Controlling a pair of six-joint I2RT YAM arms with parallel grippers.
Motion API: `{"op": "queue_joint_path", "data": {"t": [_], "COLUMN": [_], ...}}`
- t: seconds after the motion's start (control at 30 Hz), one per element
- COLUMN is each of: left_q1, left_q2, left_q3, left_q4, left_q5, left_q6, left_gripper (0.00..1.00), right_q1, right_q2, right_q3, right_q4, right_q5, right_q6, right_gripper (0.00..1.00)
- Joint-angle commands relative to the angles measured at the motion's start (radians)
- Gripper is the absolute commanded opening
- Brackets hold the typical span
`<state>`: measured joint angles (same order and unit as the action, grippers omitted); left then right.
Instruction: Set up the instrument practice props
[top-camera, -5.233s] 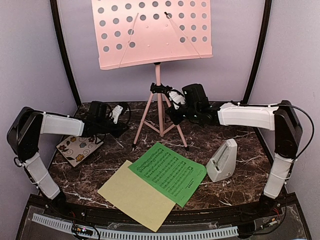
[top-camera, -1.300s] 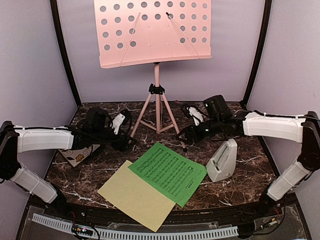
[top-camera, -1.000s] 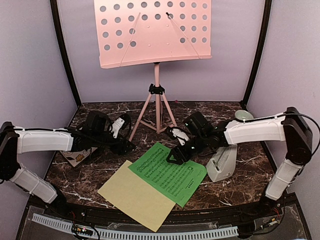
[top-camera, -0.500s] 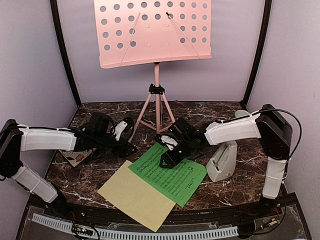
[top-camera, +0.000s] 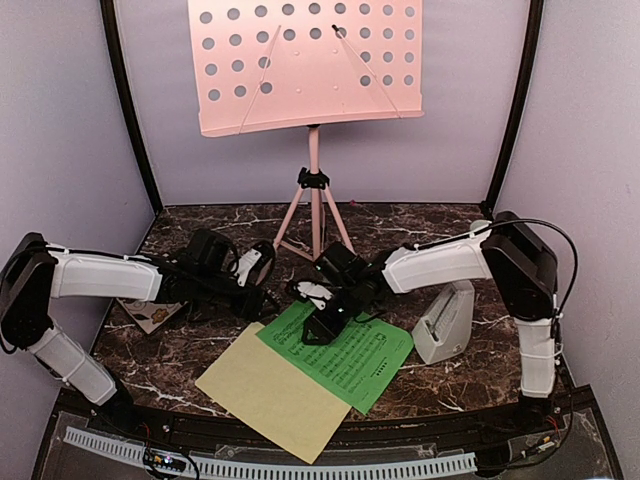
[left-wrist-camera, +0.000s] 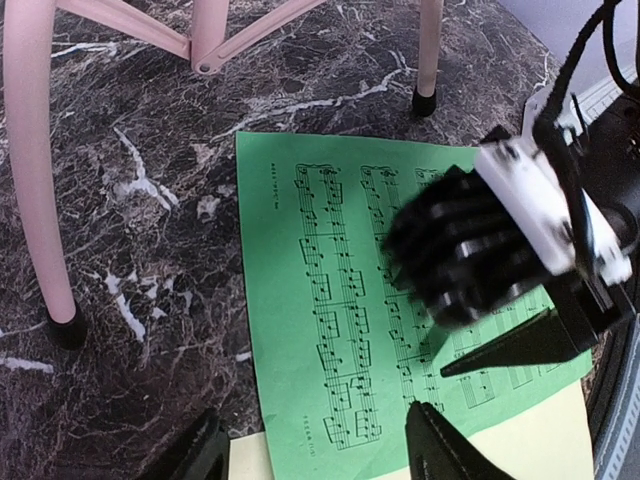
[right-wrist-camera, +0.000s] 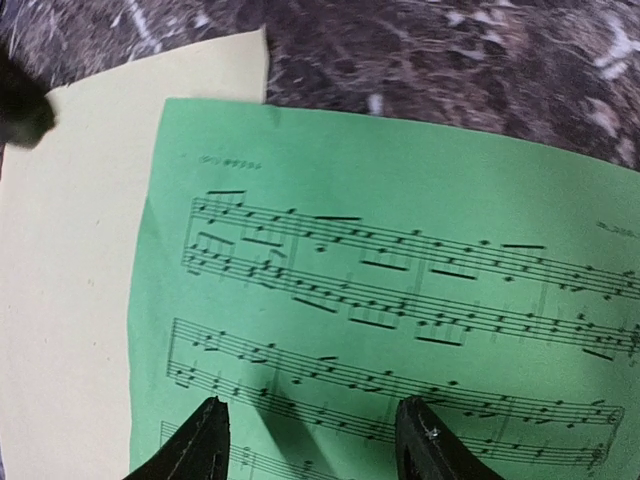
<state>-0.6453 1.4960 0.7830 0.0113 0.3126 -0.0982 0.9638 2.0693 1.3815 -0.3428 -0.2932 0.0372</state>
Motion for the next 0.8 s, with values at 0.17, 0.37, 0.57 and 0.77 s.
{"op": "queue_joint_path", "data": {"t": [0.17,0.37,0.57,0.77], "left_q1": [-0.002,-0.026,-0.043,-0.096], "left_q2": [-0.014,0.058,0.177,0.298], "left_q3": [0.008,0.070,0.183,0.323], "left_q4": [-0.044,-0.081,-0.105,-0.169], "left_q5": [-0.007,-0.028,-0.052,-0.079], "left_q6": [-0.018,-0.009,-0.028,0.019], "left_gripper": [0.62,0.64,0.64,0.63], "right_q1": [0.075,0.075,0.075,0.075], "right_q2": [-0.011,-0.222,-0.411,-0.497], "right_q3": [0.051,-0.071,-0.319,-0.476], "right_q4": [-0.082,-0.018,-0.004,-0.025], "right_q5": [-0.054,0.029,0.109,0.190], "right_q6": [-0.135,0.003,0.205,0.335], "right_gripper": [0.56,0.56,0.41,0.24]}}
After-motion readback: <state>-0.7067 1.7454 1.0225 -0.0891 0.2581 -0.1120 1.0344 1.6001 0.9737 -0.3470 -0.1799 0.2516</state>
